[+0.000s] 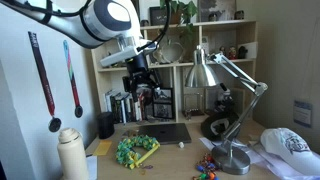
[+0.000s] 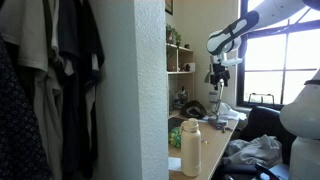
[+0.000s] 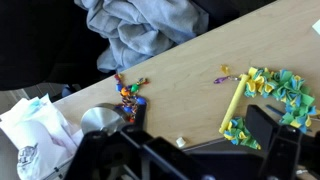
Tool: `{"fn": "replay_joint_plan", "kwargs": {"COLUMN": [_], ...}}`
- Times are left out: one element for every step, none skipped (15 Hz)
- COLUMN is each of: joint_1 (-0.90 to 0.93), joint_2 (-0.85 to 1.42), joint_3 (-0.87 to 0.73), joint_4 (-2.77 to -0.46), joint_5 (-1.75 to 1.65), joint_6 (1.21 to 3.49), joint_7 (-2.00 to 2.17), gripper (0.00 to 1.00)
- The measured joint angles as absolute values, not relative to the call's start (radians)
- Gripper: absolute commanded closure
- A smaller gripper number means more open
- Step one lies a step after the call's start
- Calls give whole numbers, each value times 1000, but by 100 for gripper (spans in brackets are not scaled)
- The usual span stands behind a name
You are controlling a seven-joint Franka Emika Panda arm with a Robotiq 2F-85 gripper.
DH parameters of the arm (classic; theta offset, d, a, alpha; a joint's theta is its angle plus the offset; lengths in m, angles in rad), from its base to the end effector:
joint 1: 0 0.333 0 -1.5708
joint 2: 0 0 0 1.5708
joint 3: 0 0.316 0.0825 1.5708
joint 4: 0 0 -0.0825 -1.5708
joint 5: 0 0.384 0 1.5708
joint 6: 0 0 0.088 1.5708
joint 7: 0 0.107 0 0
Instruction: Push the chair towards the table.
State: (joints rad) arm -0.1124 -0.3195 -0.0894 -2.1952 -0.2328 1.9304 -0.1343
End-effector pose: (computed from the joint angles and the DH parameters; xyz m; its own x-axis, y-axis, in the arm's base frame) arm 0.4515 -0.1119 0.5210 0.9997 0.0146 0.0205 0.0103 -0.9803 0.1971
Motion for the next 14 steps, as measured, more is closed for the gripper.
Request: {"fn": "replay_joint_plan", "kwargs": {"joint_1": [-112,-112,-112,-112,-113,-114,-118,-126,-137,-152,-170,-188,-208,-228], "joint_2": [-319,-319,-319,-318,-315,-309,-300,-288,-271,-251,-226,-197,-165,-129], "joint_3": [-89,-89,-89,-91,-96,-105,-119,-136,-158,-182,-207,-232,-258,-283], "joint_4": [-2195,-2195,-2195,-2195,-2195,-2194,-2192,-2187,-2180,-2170,-2157,-2141,-2123,-2103], "joint_5": [-233,-233,-233,-233,-233,-233,-232,-231,-231,-231,-231,-231,-229,-226], "joint_6": [1930,1930,1930,1930,1930,1930,1930,1930,1932,1937,1945,1958,1973,1994], "joint_7": [-134,-134,-134,-134,-132,-130,-128,-127,-127,-128,-128,-128,-128,-127], "gripper": [0,0,0,0,0,0,0,0,0,0,0,0,0,0]}}
